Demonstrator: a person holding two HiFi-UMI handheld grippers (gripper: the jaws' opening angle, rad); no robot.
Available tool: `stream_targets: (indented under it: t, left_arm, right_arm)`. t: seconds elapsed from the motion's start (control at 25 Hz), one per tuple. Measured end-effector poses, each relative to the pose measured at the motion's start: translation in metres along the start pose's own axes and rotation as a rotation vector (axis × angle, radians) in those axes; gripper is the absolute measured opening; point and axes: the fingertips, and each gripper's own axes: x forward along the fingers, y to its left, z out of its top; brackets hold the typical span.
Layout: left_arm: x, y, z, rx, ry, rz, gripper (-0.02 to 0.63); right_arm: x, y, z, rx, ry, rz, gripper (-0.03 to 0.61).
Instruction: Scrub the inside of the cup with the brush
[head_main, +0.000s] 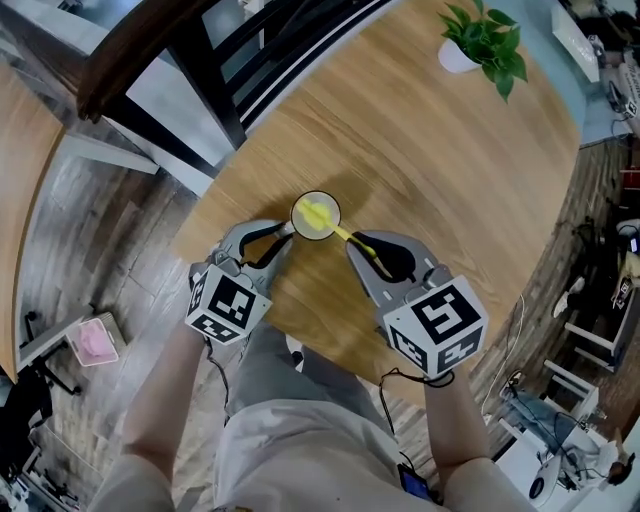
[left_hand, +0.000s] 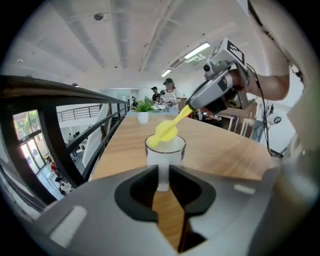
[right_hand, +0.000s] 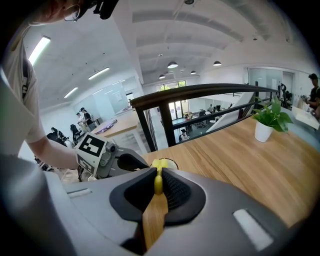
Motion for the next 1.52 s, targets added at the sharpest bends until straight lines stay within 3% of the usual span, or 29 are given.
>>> stream_targets:
  t: [0.24, 0.56, 0.72, 1.12, 1.52]
  left_arm:
    - [0.0, -0.001, -0.001, -0.004, 0.01, 0.002, 0.061]
    - [0.001, -0.001, 0.0, 0.022, 0.02, 0.021, 0.06]
    - [0.001, -0.002, 0.0, -0.006, 0.018, 0.02, 0.06]
    - [-0.001, -0.003, -0.002, -0.006, -0.005, 0.008, 0.058]
    - [-0.002, -0.002, -0.004, -0.022, -0.01, 0.003, 0.057]
  right_arm:
    - [0.001, -0.002, -0.001, -0.059, 0.059, 0.003, 0.034]
    - [0.016, 0.001, -0.009, -0.299, 0.263, 0.015, 0.034]
    - [0.032, 0.007, -0.014, -0.404, 0.344, 0.043, 0.034]
    - [0.063, 0.01, -0.023, -0.494, 0.433, 0.057, 0.034]
    - [0.072, -0.001, -0.018, -0.514, 0.428, -0.019, 0.038]
